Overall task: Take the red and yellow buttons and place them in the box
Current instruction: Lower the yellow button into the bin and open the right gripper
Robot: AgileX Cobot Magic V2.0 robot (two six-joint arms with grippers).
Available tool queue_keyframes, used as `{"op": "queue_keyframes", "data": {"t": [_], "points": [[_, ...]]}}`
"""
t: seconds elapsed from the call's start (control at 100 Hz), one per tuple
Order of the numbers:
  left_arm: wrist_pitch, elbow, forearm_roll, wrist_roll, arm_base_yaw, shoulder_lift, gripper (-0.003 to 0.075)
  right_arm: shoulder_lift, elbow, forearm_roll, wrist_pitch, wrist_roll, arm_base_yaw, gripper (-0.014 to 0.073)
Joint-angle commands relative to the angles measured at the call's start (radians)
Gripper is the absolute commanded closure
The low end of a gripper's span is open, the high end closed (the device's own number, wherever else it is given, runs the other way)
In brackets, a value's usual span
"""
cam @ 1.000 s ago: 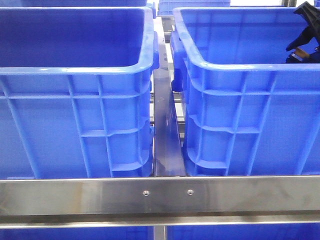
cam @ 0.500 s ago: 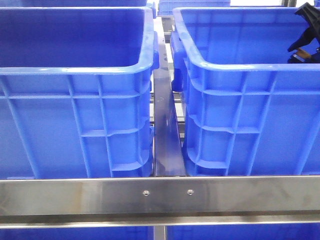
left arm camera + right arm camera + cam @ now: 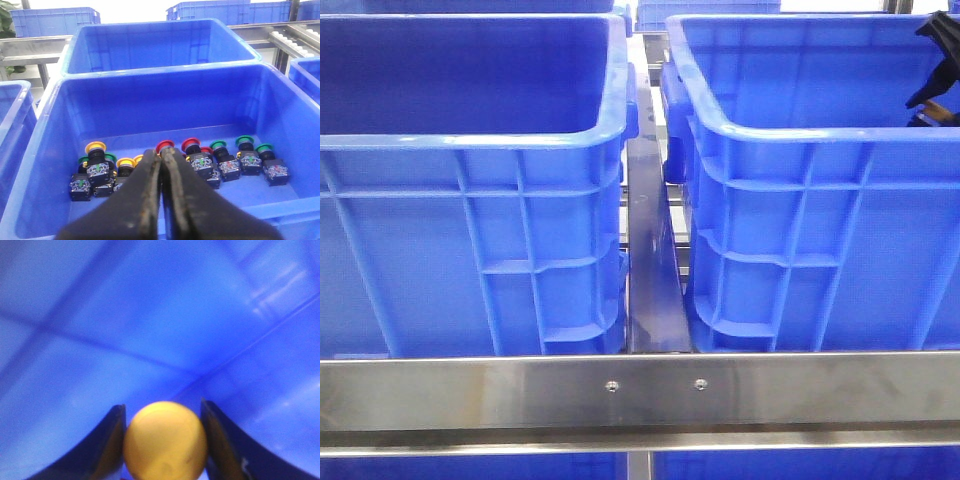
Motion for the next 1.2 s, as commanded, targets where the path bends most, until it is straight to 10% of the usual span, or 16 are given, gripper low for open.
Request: {"op": "queue_keyframes", "data": {"t": [0.0, 0.36, 1.19], "points": [[-0.083, -0.025, -0.006, -0.011, 0.002, 0.01, 0.0739, -0.05, -0.037, 0.037, 0.037, -0.014, -0.006, 0.0283], [-0.083, -0.025, -0.006, -0.011, 0.002, 0.01, 0.0739, -0.05, -0.037, 0.037, 0.041, -0.014, -0.006, 0.0146], [-0.083, -0.025, -0.006, -0.011, 0.002, 0.01, 0.0739, -0.064, -0.035, 0.02, 0.153, -0.016, -0.006, 0.0147]]}}
